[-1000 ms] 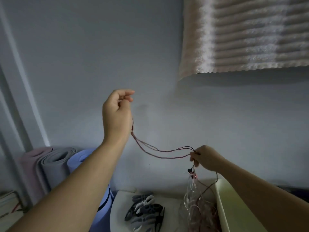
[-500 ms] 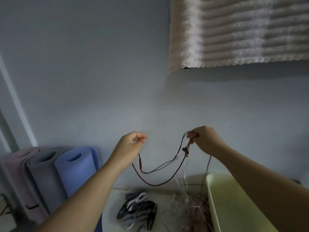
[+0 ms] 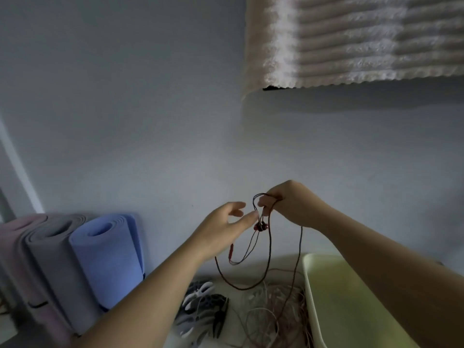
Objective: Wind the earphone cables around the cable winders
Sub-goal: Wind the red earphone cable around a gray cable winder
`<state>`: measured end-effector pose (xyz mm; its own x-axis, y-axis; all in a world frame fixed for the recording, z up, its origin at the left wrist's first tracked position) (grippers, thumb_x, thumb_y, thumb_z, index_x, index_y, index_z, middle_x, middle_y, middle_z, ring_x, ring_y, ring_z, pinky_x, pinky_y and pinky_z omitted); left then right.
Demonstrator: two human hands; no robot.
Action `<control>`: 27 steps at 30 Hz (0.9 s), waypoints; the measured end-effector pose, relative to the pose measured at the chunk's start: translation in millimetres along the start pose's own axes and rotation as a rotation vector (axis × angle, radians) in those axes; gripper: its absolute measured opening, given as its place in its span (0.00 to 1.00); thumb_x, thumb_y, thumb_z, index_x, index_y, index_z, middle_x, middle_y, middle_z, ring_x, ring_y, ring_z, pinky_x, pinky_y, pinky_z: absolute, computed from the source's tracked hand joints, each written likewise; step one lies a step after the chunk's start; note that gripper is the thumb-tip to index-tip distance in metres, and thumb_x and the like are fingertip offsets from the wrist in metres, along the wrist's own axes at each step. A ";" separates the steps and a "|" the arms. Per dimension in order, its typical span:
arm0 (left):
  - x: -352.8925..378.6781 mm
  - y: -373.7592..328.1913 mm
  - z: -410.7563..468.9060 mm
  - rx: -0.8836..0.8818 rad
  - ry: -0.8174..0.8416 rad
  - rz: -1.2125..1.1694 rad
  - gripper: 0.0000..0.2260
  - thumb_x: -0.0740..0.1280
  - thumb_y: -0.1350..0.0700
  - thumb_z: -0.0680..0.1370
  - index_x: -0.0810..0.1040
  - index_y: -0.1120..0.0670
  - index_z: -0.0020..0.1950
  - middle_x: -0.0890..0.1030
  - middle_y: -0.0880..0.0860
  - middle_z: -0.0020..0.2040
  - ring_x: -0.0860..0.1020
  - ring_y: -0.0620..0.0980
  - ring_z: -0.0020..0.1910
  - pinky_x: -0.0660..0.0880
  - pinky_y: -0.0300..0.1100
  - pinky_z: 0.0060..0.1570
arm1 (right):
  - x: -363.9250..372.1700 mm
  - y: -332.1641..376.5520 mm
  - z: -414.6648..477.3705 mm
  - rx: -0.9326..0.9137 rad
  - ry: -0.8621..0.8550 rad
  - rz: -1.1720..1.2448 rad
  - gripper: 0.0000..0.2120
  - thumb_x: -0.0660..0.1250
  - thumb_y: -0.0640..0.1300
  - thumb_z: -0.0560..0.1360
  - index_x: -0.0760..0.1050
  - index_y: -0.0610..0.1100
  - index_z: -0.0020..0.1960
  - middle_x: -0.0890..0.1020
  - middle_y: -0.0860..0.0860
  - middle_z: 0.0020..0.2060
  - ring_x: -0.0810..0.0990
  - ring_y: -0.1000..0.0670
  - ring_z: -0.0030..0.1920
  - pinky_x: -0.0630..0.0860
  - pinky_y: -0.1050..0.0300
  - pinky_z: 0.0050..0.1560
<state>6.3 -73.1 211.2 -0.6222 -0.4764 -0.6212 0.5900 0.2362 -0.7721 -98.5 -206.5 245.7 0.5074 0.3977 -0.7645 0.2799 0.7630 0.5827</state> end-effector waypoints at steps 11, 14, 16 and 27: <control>26.5 -31.1 13.2 0.052 0.100 -0.085 0.19 0.67 0.45 0.77 0.71 0.48 0.67 0.76 0.42 0.57 0.69 0.34 0.50 0.67 0.37 0.52 | -24.1 35.6 1.4 -0.118 -0.096 0.026 0.11 0.67 0.46 0.76 0.82 0.41 0.41 0.84 0.45 0.38 0.78 0.52 0.32 0.73 0.61 0.35; 32.1 -32.1 14.6 0.034 0.126 -0.135 0.13 0.66 0.44 0.78 0.74 0.43 0.61 0.78 0.43 0.47 0.67 0.37 0.54 0.69 0.35 0.46 | -25.9 44.5 1.5 -0.136 -0.103 0.035 0.09 0.66 0.45 0.76 0.82 0.43 0.42 0.84 0.46 0.39 0.75 0.52 0.29 0.69 0.65 0.32; 33.2 -35.4 13.3 0.058 0.114 -0.099 0.08 0.63 0.46 0.80 0.78 0.44 0.56 0.80 0.45 0.44 0.70 0.37 0.51 0.69 0.33 0.43 | -26.0 49.8 1.9 -0.159 -0.107 0.025 0.09 0.67 0.45 0.76 0.82 0.43 0.43 0.85 0.45 0.39 0.73 0.52 0.28 0.69 0.62 0.32; -16.1 1.6 -0.4 -0.026 0.024 -0.455 0.08 0.63 0.53 0.80 0.80 0.54 0.47 0.66 0.48 0.33 0.61 0.44 0.27 0.60 0.37 0.31 | -32.3 32.4 -2.4 -0.098 -0.082 0.131 0.03 0.70 0.47 0.74 0.80 0.50 0.41 0.82 0.59 0.33 0.76 0.68 0.31 0.69 0.76 0.32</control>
<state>17.0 -64.6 219.9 -0.8272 -0.5166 -0.2210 0.2409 0.0291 -0.9701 -107.8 -193.4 288.6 0.6001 0.4574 -0.6563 0.1278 0.7551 0.6430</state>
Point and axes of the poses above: each hand's wrist, its own z-axis towards the middle knuckle, its own x-axis out of the palm, y = z × x, the point moved 3 cm from there along z, towards the middle knuckle
